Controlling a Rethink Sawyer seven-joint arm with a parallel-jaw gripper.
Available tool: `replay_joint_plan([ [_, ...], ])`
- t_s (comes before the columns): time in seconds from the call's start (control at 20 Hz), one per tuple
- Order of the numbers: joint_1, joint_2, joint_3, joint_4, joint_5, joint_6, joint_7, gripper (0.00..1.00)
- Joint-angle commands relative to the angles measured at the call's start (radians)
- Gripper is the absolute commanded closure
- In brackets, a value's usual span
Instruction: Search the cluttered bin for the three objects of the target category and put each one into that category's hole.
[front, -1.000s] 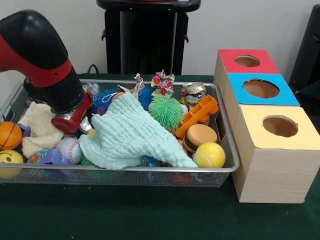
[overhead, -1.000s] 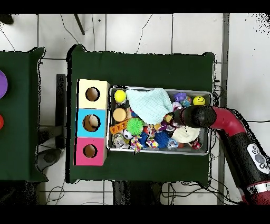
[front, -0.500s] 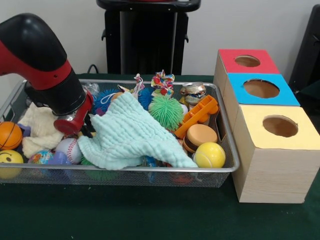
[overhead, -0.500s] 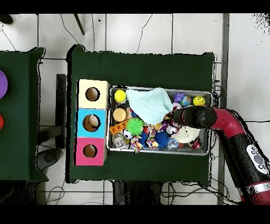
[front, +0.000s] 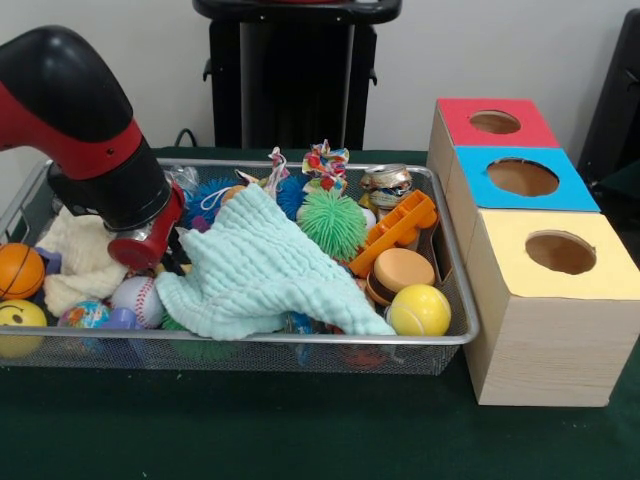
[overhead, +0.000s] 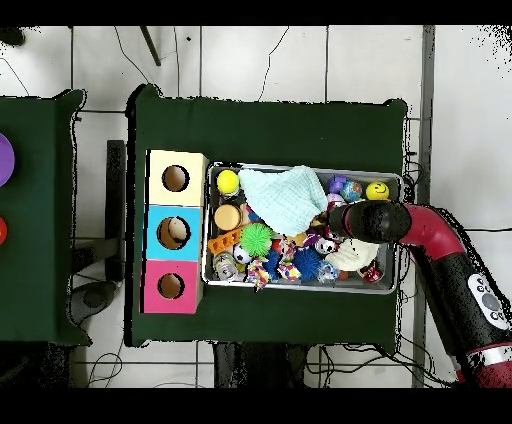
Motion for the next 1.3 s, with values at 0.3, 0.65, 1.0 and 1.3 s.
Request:
replay_joint_plan([
  [0.3,0.024,-0.037,-0.006,0.035,-0.017,-0.027,-0.121,1.0],
  [0.65,0.012,-0.269,0.078,0.209,0.167,0.059,0.074,1.0],
  [1.0,0.029,-0.343,0.117,0.284,0.302,-0.036,0.184,1.0],
  [1.3,0.059,-0.392,0.108,0.346,0.356,-0.137,0.25,1.0],
])
